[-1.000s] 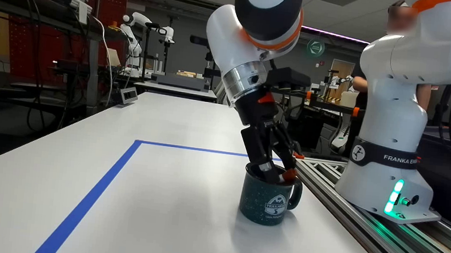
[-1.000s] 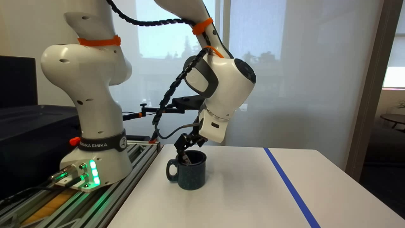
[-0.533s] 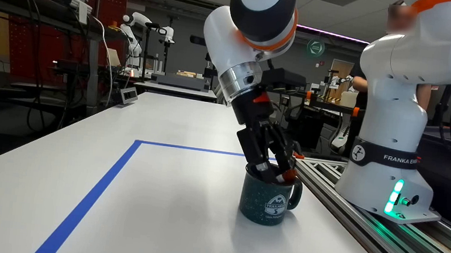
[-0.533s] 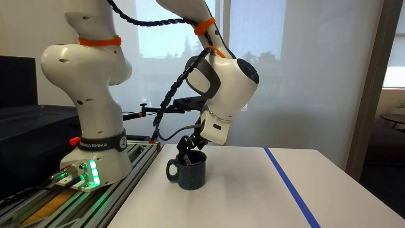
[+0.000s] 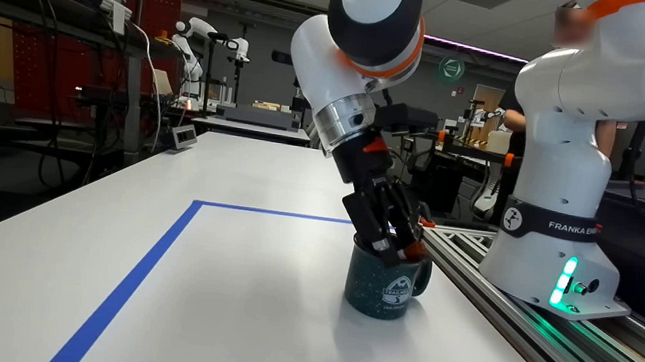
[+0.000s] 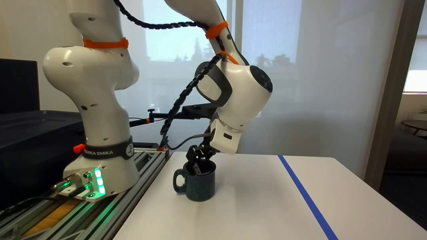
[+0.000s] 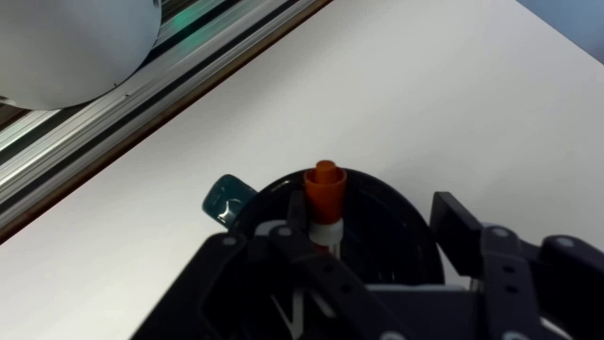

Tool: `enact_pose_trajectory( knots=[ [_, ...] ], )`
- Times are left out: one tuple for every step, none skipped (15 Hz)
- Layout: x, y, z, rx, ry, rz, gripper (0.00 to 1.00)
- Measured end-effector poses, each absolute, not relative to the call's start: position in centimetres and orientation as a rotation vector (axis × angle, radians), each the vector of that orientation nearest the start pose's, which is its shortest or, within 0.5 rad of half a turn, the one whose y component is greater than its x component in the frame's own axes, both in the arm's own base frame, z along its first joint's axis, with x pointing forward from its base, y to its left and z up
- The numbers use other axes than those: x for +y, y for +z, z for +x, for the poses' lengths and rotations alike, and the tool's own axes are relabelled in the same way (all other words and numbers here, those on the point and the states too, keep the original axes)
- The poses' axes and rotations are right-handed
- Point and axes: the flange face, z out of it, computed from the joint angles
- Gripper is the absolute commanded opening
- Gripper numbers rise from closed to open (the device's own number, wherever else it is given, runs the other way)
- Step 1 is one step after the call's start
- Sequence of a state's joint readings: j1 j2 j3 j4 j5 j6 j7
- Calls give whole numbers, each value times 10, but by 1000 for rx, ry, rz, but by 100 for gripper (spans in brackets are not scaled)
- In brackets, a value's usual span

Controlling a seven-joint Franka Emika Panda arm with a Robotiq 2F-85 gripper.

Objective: Remove the marker from the mug

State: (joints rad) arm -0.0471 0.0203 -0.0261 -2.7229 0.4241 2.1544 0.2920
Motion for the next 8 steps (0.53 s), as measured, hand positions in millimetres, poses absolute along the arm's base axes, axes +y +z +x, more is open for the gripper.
enact_pose_trajectory(
  knots=[
    [-8,188,331,975,881,-2627,74],
    [-9,187,330,977,885,-2625,74],
    [-9,186,330,980,886,-2623,75],
    [-10,186,330,983,886,-2622,68],
    [-11,186,330,987,885,-2620,62],
    [-12,186,329,990,885,-2618,52],
    [-13,186,329,994,885,-2616,47],
    [-14,186,329,999,885,-2613,41]
  ],
)
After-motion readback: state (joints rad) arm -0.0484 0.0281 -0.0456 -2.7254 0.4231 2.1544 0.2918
